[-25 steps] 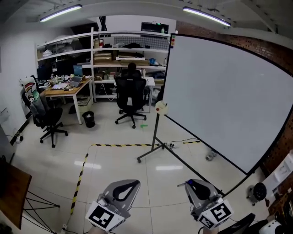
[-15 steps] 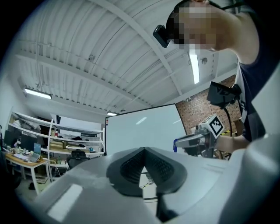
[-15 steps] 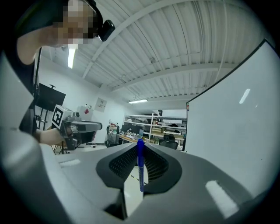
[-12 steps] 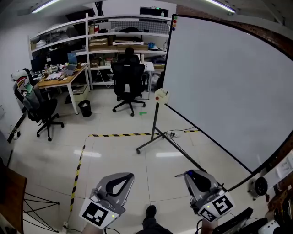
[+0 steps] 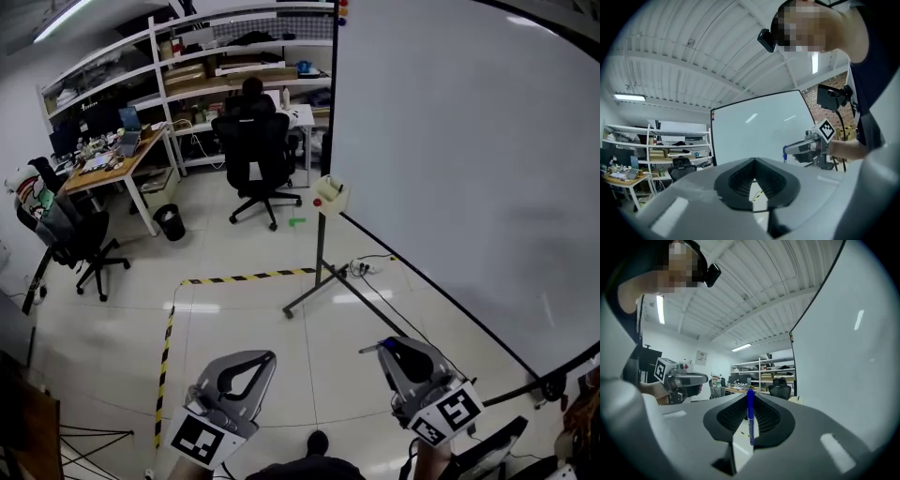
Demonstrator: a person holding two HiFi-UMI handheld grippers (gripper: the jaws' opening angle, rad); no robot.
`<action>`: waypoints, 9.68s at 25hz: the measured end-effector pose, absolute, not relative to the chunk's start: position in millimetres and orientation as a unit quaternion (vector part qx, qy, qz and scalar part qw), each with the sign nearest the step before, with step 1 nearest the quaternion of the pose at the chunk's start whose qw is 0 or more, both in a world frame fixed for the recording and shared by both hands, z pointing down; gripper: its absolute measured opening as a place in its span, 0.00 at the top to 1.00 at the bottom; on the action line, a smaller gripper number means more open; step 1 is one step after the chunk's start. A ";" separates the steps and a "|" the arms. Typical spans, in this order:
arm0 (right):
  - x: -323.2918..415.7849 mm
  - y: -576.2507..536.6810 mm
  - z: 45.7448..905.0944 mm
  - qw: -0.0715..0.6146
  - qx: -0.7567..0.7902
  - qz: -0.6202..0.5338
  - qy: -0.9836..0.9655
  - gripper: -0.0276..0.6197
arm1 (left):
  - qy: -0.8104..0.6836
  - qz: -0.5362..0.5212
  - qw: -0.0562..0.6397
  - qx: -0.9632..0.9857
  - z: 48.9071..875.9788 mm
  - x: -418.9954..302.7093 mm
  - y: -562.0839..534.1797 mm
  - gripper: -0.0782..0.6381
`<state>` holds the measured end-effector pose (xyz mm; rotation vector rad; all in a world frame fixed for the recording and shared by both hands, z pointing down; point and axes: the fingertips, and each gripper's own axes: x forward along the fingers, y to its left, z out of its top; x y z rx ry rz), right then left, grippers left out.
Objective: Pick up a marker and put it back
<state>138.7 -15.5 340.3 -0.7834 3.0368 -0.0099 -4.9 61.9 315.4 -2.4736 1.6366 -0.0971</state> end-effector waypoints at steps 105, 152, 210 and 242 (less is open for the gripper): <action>-214.0 -579.7 318.4 -0.072 -0.466 0.056 0.880 0.92 | 0.302 0.031 0.073 -0.950 317.4 -313.9 -590.8 0.89; -141.6 -190.2 370.5 -0.066 -0.182 0.045 0.980 0.96 | 0.537 -0.014 0.058 -0.841 344.2 -220.7 -137.0 0.89; 131.3 262.9 394.5 -0.088 -0.184 -0.007 0.979 0.96 | 0.539 0.001 0.011 -0.842 374.2 55.1 302.1 0.89; 400.4 255.2 379.1 -0.022 -0.278 -0.003 0.960 0.96 | 0.442 -0.067 0.049 -0.893 365.7 338.3 318.4 0.89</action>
